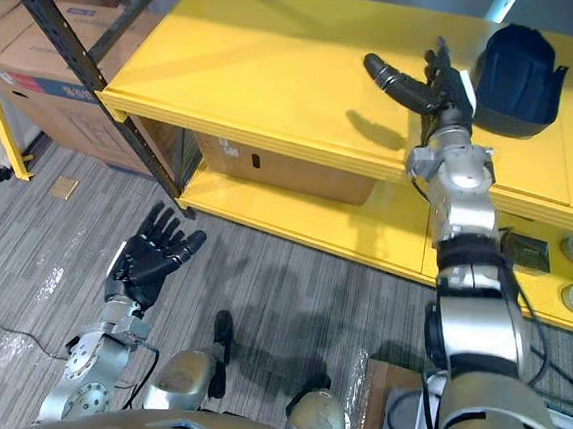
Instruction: Walk over and take three plastic housings, then place them on the shelf
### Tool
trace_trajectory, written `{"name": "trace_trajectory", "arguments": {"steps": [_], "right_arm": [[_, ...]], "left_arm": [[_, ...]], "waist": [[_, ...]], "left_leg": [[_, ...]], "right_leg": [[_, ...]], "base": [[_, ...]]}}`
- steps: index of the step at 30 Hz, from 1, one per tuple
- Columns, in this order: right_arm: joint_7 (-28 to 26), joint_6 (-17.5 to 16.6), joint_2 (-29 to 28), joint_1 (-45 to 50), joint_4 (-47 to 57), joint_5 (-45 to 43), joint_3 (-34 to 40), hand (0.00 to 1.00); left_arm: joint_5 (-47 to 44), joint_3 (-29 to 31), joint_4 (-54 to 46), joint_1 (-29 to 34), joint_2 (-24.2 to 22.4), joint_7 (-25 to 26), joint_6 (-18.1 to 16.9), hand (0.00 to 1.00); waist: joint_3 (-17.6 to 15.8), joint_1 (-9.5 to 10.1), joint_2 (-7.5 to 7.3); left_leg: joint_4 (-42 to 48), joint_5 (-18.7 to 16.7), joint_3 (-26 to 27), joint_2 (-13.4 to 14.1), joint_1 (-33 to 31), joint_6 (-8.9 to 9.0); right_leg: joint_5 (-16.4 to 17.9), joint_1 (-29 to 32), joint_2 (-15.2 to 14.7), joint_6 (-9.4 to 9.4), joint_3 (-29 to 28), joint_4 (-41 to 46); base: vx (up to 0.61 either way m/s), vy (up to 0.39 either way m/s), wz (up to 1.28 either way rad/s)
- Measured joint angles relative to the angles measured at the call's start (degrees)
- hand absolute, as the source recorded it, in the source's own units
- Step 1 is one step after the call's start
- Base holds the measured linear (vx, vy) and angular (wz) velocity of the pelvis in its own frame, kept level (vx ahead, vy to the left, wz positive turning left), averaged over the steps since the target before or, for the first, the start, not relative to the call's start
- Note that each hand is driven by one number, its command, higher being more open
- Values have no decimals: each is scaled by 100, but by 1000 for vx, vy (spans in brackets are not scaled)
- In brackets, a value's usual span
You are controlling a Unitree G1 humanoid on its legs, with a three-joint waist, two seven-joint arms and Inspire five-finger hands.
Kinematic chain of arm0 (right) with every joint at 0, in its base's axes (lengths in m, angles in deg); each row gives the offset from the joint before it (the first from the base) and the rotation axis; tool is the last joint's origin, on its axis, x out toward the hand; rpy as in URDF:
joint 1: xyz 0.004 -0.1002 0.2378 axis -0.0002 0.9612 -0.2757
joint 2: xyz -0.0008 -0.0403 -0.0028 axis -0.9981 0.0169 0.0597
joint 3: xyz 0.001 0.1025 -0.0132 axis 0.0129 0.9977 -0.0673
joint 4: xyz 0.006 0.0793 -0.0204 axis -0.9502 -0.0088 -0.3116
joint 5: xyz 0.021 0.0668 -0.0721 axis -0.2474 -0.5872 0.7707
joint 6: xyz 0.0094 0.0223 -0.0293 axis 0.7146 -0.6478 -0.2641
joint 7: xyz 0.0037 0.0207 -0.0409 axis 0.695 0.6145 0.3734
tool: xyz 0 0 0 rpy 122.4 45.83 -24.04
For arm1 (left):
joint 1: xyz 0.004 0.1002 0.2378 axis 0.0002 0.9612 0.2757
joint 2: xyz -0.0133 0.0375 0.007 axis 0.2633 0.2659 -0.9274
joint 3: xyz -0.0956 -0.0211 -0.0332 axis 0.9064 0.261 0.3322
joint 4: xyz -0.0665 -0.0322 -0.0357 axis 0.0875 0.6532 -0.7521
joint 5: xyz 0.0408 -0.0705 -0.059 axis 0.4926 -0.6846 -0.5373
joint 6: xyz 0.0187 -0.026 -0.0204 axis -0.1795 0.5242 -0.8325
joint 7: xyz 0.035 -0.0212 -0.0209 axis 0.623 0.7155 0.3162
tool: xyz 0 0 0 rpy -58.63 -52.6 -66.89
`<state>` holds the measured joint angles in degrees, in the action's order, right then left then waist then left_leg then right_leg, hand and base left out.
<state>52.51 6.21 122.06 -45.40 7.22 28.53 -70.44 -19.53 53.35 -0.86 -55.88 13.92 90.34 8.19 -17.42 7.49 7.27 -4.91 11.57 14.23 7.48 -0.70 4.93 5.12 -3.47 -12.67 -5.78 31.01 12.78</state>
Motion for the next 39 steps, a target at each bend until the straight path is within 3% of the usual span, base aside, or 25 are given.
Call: {"name": "trace_trajectory", "arguments": {"steps": [4,7,10,12,17,19,21,24,26,27,28,30,31,32,36,39], "right_arm": [[577,-186,-945,1774,2130,212,549,100],[996,-261,-1469,2750,2871,536,705,100],[1352,-240,-1931,3784,3332,672,1024,100],[1413,-199,-2087,4512,3757,543,1433,100],[1383,-138,-2096,5655,4585,379,2117,100],[969,-105,-2098,6226,4739,-115,2324,100],[742,-87,-2110,6580,4747,-228,2345,100],[482,-78,-2259,6873,4748,-215,2317,100],[397,-78,-2279,6864,4772,-214,2263,100],[362,-78,-2279,6840,4834,-217,2210,100],[334,-78,-2279,6822,4851,-220,2171,100],[232,-77,-2274,6714,4851,-213,2042,100],[236,-77,-2276,6671,4845,-195,2000,100],[251,-77,-2272,6487,4797,-99,1857,100],[297,-80,-2181,5780,4432,95,1403,100],[571,-76,-2179,5255,3690,466,1239,100]], "left_arm": [[451,366,-391,126,3,-4,-108,100],[639,339,-688,104,2,-52,-143,100],[665,164,-838,-57,5,-176,-151,100],[860,13,-852,-275,-12,-187,-150,100],[849,-389,-842,-855,0,-295,-68,100],[850,-566,-794,-1147,0,-275,20,100],[830,-594,-789,-1211,-36,-227,48,100],[822,-583,-763,-1092,-111,-119,52,100],[861,-578,-762,-939,-130,-121,53,100],[861,-570,-763,-814,-164,-109,54,100],[861,-562,-765,-745,-177,-107,55,100],[861,-458,-767,-560,-227,-103,169,100],[861,-417,-767,-540,-219,-101,181,100],[858,-228,-772,-514,-222,-74,240,100],[857,211,-825,-490,-230,-8,249,100],[857,292,-872,-488,-243,-21,249,100]], "waist": [[330,-121,-167],[418,-223,-278],[473,-527,-371],[529,-834,-424],[677,-1394,-564],[762,-1645,-631],[769,-1742,-660],[773,-1734,-658],[788,-1685,-640],[806,-1572,-603],[814,-1530,-589],[864,-1439,-501],[867,-1409,-495],[869,-1316,-501],[921,-1051,-412],[933,-906,-401]], "left_leg": [[-7,-171,340,62,141,-16],[-2,-268,702,88,240,-56],[1,-400,1304,83,481,-52],[2,-536,1784,93,635,-20],[8,-681,2676,176,881,93],[10,-736,3002,218,995,169],[32,-788,3221,253,1077,226],[429,-1099,3465,394,1043,285],[856,-1476,3020,417,833,275],[1189,-1784,2384,351,622,201],[1321,-1904,2148,329,559,161],[1829,-2242,1196,379,376,118],[1977,-2292,1025,385,325,110],[2346,-2409,476,355,180,4],[2529,-2688,-537,212,-26,7],[2529,-2788,-703,107,-94,58]], "right_leg": [[-150,-178,167,-26,-144,-443],[-356,-167,233,-42,-449,-747],[-633,-153,293,-67,-1001,-1070],[-813,-100,356,-79,-1490,-1311],[-1061,162,534,-51,-2381,-1536],[-1096,263,642,-62,-2700,-1539],[-1104,335,726,-67,-2935,-1529],[-1093,529,826,-99,-3298,-1513],[-1124,667,880,-84,-3555,-1495],[-1179,738,930,-77,-3780,-1520],[-1205,740,958,-64,-3869,-1542],[-1263,752,1082,-38,-4097,-1610],[-1272,756,1088,-36,-4113,-1624],[-1280,744,1065,16,-4134,-1692],[-1326,891,1068,60,-4159,-1694],[-1376,1019,979,24,-4056,-1479]], "base": [[36,-24,-14],[46,19,-70],[49,42,-98],[36,40,-107],[34,11,-104],[38,-3,-76],[19,-11,-69],[-34,-39,-65],[-87,-73,-73],[-70,-44,-78],[-34,-21,-86],[-31,-12,-68],[-67,20,-65],[-67,40,-47],[-36,68,-38],[-50,119,14]]}}
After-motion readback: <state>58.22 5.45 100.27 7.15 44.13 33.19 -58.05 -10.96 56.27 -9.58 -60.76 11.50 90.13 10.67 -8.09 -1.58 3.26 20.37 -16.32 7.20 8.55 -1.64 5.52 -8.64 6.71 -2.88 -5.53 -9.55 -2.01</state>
